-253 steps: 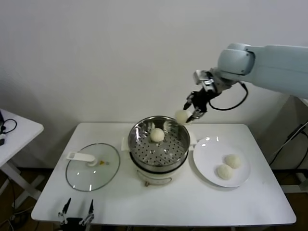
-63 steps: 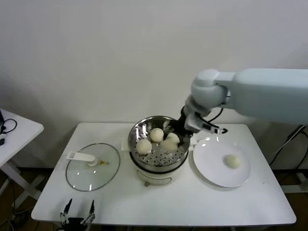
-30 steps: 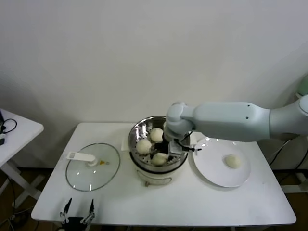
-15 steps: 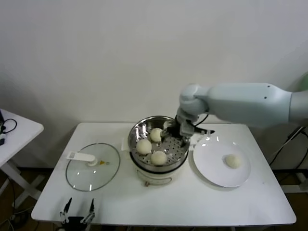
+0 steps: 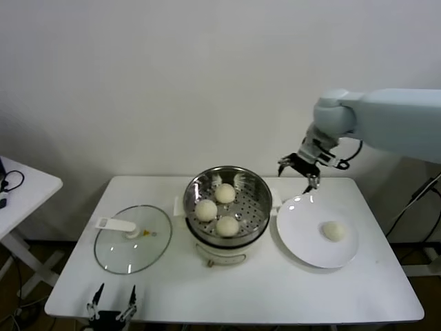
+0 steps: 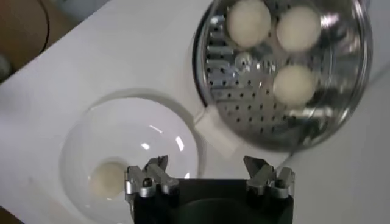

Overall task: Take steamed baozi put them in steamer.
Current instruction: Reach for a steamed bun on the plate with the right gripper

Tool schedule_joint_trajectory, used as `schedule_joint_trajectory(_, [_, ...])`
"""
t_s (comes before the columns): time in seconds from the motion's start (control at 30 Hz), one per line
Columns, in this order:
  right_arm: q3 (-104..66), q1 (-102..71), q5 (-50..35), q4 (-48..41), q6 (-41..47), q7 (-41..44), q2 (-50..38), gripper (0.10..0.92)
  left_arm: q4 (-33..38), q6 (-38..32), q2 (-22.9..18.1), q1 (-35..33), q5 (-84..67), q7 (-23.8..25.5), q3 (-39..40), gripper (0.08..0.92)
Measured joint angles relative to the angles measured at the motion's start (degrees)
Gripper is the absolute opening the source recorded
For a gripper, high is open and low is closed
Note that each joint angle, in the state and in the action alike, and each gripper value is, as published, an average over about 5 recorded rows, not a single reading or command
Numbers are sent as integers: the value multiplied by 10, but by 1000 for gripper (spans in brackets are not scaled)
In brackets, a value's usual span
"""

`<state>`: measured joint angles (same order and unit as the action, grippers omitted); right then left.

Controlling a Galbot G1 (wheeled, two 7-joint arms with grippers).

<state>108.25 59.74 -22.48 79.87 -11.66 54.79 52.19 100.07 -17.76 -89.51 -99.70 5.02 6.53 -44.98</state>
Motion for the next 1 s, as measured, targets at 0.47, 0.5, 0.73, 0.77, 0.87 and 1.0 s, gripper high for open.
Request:
schedule_joint_trajectory(0.47, [-12, -88, -26, -63, 112, 5, -84, 823, -1, -4, 0, -1, -2, 0, -3, 823])
schedule_joint_trajectory(0.5, [-18, -99, -23, -68, 116, 5, -88, 823, -1, -5, 0, 0, -2, 0, -3, 823])
schedule_joint_trajectory(0.73, [-78, -185, 14, -111, 133, 0, -100, 823, -2, -5, -3, -1, -2, 0, -5, 823])
schedule_joint_trajectory(0.77, [-88, -198, 21, -118, 133, 0, -100, 823, -2, -5, -4, -2, -2, 0, -6, 823])
schedule_joint_trajectory(0.87, [-118, -235, 40, -140, 135, 0, -99, 823, -3, -5, -6, -3, -1, 0, -7, 823])
schedule_joint_trajectory(1.0, [-154, -280, 64, -169, 135, -2, -95, 823, -6, -6, -8, -6, 1, 0, -8, 823])
